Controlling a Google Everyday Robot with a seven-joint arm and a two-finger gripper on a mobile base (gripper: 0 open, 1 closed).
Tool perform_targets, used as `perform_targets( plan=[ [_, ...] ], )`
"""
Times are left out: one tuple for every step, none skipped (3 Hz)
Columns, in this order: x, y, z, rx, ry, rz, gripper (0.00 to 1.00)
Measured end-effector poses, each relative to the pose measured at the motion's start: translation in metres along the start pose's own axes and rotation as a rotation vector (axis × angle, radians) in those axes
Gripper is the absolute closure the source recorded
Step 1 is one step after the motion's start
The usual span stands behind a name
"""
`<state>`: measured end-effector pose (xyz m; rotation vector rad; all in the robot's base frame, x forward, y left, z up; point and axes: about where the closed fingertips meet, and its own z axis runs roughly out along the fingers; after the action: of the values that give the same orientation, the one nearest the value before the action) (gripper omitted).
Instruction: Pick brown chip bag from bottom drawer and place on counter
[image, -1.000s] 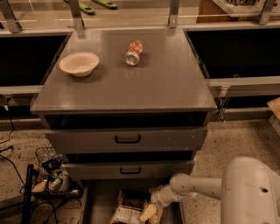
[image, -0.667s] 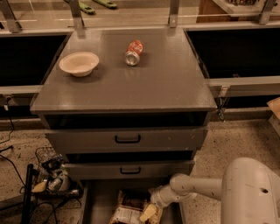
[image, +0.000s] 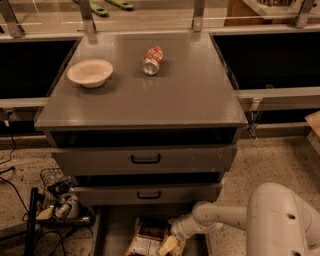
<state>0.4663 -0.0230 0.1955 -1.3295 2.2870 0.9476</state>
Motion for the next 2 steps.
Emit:
perform_targets(
  plan=[
    [0.004,0.000,0.006,-0.009,0.005,0.004,0.00],
    [0.010,-0.003,0.026,-0.039,0.037,0.012,0.00]
  ],
)
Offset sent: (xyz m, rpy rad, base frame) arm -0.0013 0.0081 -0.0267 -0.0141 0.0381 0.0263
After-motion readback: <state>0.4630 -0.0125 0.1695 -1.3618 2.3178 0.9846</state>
